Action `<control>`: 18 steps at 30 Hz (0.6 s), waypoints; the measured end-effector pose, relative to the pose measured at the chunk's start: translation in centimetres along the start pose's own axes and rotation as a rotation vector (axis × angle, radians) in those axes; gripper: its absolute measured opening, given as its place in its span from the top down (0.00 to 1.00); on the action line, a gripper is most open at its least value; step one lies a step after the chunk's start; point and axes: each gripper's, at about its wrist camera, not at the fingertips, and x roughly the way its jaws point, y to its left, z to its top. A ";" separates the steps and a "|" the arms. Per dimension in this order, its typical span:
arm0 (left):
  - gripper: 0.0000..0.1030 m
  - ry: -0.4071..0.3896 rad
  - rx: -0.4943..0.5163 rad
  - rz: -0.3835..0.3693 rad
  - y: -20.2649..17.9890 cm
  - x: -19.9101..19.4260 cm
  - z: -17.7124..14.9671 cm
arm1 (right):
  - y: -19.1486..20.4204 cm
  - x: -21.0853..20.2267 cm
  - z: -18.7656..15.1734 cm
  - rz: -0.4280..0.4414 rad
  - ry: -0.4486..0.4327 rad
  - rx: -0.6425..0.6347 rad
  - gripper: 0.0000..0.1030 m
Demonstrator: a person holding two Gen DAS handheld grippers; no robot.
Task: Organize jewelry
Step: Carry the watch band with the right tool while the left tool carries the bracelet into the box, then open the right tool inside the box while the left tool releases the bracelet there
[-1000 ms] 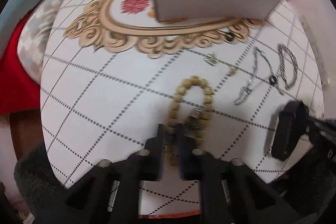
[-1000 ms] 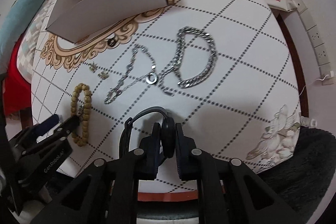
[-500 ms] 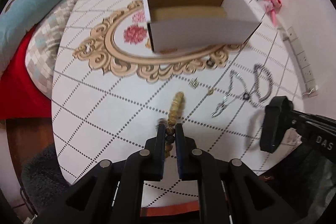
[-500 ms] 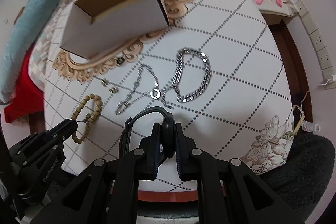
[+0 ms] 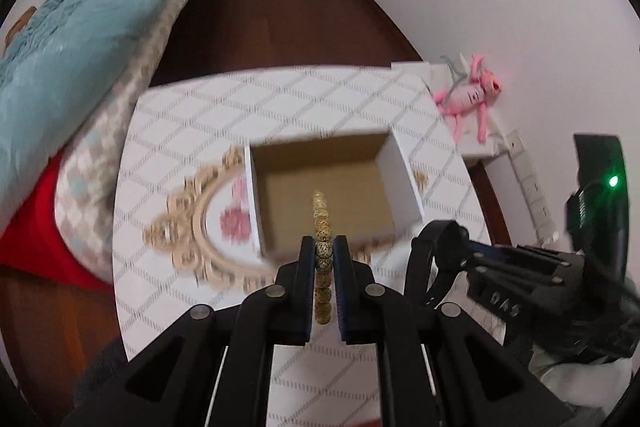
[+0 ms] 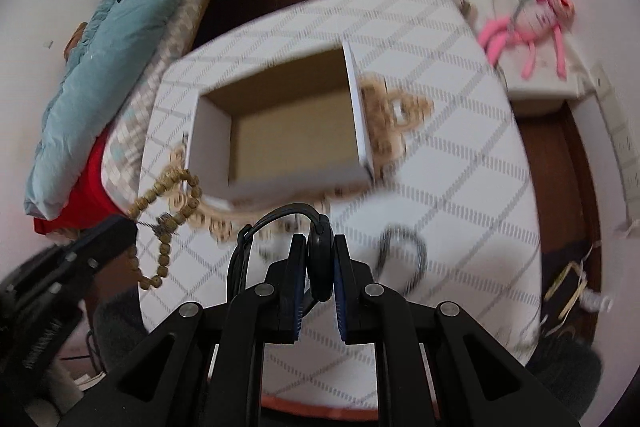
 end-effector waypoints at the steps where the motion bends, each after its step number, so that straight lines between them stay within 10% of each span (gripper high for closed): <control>1: 0.94 0.003 0.007 0.000 0.0 0.5 1.1 | 0.1 0.2 0.9 -0.005 -0.002 -0.006 0.87; 14: 0.90 0.167 -0.114 -0.023 2.9 8.1 6.1 | 1.7 6.4 9.3 -0.080 0.079 -0.118 0.86; 18: 0.72 0.153 -0.115 0.033 3.6 7.8 6.3 | 1.4 6.5 10.0 -0.076 0.067 -0.095 0.56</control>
